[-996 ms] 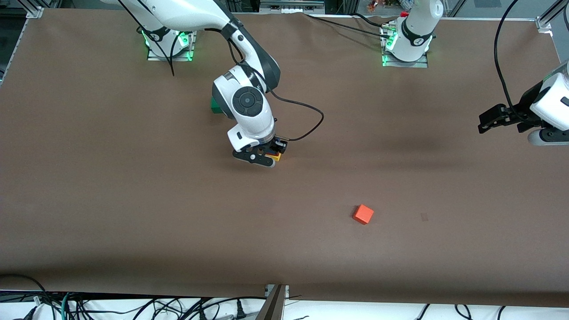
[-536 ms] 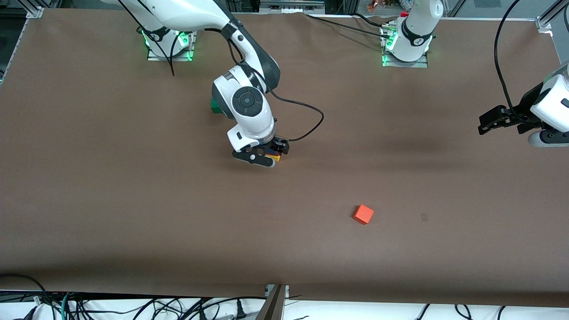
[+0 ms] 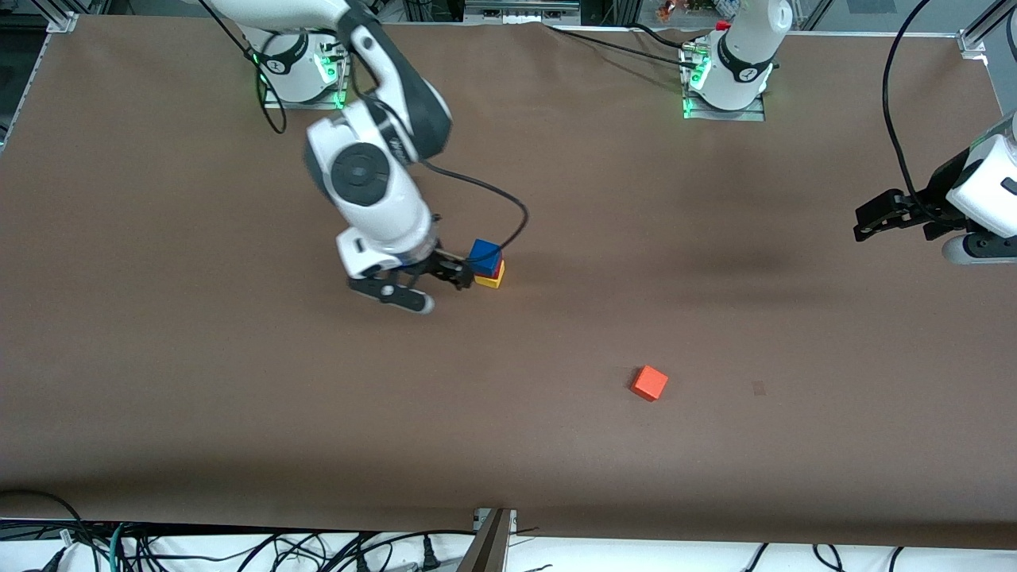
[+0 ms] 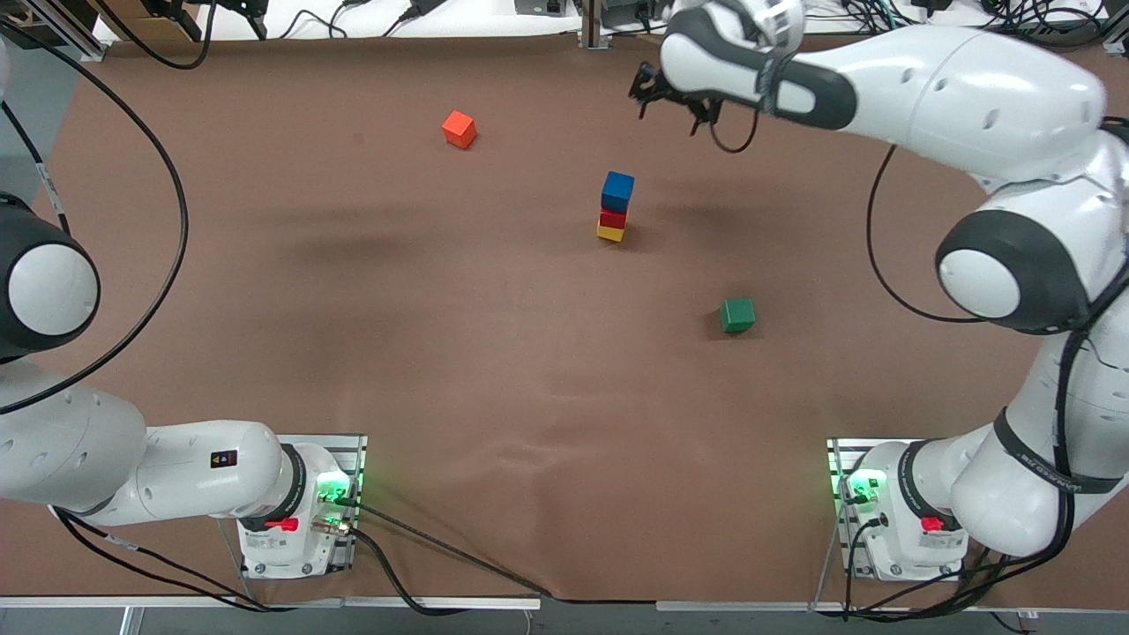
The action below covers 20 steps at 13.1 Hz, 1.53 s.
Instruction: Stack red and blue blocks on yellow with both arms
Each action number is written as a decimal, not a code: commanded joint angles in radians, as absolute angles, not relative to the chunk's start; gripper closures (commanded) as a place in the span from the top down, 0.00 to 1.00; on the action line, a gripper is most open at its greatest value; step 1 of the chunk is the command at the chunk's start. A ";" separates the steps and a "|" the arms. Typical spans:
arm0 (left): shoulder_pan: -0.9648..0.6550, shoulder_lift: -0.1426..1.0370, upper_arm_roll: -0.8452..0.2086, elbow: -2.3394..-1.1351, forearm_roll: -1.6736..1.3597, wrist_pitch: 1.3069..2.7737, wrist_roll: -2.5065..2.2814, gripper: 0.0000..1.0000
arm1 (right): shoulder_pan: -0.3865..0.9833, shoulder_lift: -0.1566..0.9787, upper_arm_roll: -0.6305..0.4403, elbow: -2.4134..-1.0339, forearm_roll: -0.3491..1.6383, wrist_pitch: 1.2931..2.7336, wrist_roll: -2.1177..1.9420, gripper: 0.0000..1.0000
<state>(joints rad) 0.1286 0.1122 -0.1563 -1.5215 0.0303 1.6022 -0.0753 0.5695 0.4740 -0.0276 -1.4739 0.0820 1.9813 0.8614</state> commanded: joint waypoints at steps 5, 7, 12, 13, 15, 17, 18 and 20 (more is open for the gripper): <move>0.132 0.124 -0.156 -1.494 0.012 1.595 -0.054 1.00 | 0.526 0.270 -0.211 -1.489 0.114 1.709 0.572 1.00; 0.132 0.126 -0.156 -1.494 0.009 1.597 -0.055 1.00 | 0.526 0.218 -0.270 -1.493 0.114 1.625 0.500 1.00; 0.124 0.126 -0.156 -1.494 0.012 1.595 -0.061 1.00 | 0.526 0.112 -0.411 -1.560 0.115 1.612 0.336 1.00; 0.121 0.126 -0.156 -1.494 0.014 1.595 -0.064 1.00 | 0.526 0.110 -0.414 -1.568 0.115 1.621 0.334 1.00; 0.123 0.126 -0.156 -1.494 0.011 1.595 -0.064 1.00 | 0.526 0.115 -0.414 -1.568 0.114 1.643 0.322 1.00; 0.123 0.126 -0.156 -1.494 0.011 1.597 -0.063 1.00 | 0.526 0.118 -0.414 -1.578 0.114 1.646 0.316 1.00; 0.123 0.126 -0.156 -1.494 0.011 1.595 -0.064 1.00 | 0.526 0.117 -0.416 -1.583 0.114 1.646 0.314 1.00; 0.123 0.126 -0.156 -1.494 0.011 1.595 -0.066 1.00 | 0.526 0.115 -0.417 -1.582 0.114 1.647 0.314 1.00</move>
